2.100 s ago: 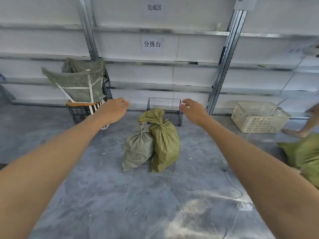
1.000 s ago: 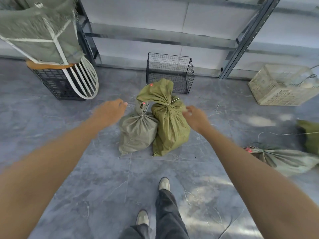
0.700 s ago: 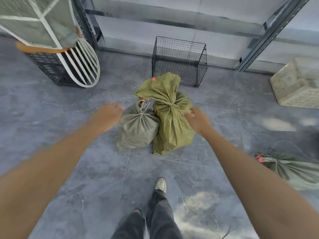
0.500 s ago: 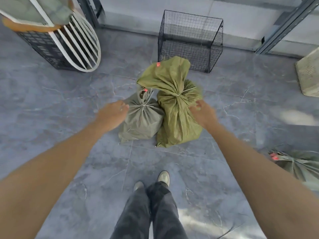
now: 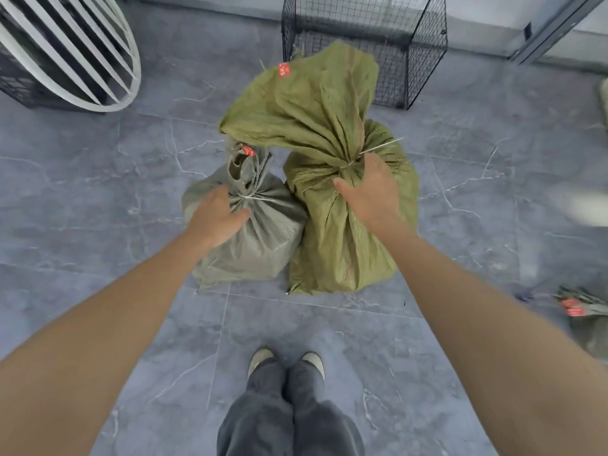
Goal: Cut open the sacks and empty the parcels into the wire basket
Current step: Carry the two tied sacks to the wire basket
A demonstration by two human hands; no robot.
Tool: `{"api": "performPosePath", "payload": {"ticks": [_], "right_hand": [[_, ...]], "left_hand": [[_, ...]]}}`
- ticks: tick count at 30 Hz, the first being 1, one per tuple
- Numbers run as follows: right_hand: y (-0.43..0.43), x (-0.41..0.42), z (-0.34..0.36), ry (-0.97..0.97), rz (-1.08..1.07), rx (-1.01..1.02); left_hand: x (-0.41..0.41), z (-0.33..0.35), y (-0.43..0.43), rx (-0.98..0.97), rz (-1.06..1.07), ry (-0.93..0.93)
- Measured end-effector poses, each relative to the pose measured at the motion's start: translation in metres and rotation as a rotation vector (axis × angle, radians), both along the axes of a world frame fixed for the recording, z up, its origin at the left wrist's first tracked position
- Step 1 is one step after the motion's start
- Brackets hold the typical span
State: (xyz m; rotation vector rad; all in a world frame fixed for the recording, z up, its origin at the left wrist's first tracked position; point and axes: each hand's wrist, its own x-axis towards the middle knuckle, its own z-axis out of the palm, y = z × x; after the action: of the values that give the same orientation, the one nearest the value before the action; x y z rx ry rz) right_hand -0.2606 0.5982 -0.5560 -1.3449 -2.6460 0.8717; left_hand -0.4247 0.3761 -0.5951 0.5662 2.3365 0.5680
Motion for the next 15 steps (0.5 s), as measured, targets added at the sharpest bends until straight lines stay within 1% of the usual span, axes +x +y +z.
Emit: {"api": "performPosePath", "payload": {"ticks": [2,8,11,15], "right_hand": [[0.005,-0.009,-0.017,0.002,0.023,0.057],[0.012,-0.026,-0.052,0.027,0.017,0.155],[0.011,-0.030,-0.063,0.022,-0.006,0.212],[0.009,-0.031,-0.070,-0.018,-0.042,0.297]], "left_hand": [[-0.007,-0.022,0.010,0.023,0.018,0.023],[-0.011,-0.048,0.041,0.040,0.086,0.079],[-0.015,-0.064,0.046,0.026,0.139,0.014],[-0.010,-0.084,0.041,-0.064,0.199,-0.118]]}}
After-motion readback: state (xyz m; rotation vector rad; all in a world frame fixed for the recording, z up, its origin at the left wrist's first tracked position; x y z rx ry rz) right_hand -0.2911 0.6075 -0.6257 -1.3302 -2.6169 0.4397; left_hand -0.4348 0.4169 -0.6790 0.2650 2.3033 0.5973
